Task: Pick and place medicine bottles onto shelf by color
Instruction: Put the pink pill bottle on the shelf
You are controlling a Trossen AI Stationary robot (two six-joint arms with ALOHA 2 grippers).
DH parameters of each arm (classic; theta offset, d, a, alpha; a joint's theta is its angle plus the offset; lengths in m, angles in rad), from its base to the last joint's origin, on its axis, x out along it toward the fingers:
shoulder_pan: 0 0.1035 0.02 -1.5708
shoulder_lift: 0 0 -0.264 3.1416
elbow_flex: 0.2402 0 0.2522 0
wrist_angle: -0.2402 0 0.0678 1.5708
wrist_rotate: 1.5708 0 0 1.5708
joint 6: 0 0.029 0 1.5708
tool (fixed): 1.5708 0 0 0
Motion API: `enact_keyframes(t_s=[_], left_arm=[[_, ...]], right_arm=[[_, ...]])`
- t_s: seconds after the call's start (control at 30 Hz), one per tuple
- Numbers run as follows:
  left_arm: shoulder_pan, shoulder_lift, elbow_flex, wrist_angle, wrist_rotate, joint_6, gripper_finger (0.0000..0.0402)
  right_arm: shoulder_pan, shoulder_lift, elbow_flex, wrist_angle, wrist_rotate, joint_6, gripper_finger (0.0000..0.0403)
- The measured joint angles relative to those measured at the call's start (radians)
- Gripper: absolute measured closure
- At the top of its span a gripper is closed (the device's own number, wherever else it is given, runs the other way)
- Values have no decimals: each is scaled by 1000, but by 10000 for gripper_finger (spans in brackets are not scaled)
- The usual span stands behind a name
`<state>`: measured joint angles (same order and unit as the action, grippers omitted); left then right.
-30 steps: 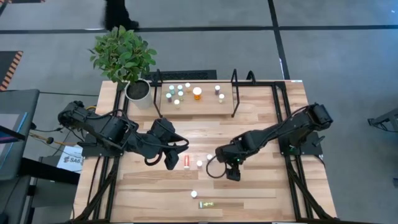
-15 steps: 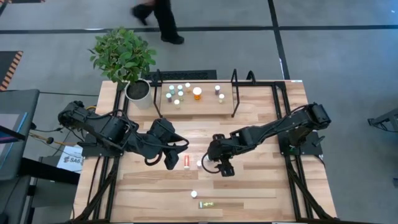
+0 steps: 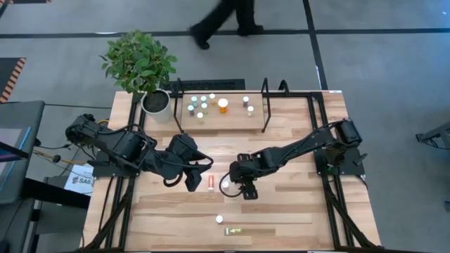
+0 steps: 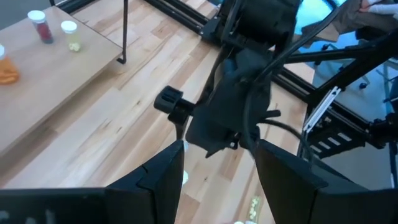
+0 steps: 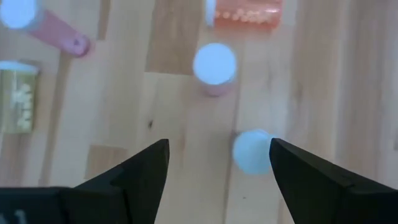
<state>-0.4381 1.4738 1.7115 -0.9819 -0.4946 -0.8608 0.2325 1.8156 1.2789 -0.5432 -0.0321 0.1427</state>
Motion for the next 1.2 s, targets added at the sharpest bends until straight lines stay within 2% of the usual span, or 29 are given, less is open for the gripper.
enact_keyframes(t_s=[0.2,0.6,1.2], left_arm=[[0,0,0,-3,0,4,219],[0,0,0,-7,-1,5,219],[0,0,0,-19,-2,5,219]], right_arm=[[0,1,1,1,59,7,105],[0,119,1,11,60,14,107],[0,31,1,4,88,44,108]])
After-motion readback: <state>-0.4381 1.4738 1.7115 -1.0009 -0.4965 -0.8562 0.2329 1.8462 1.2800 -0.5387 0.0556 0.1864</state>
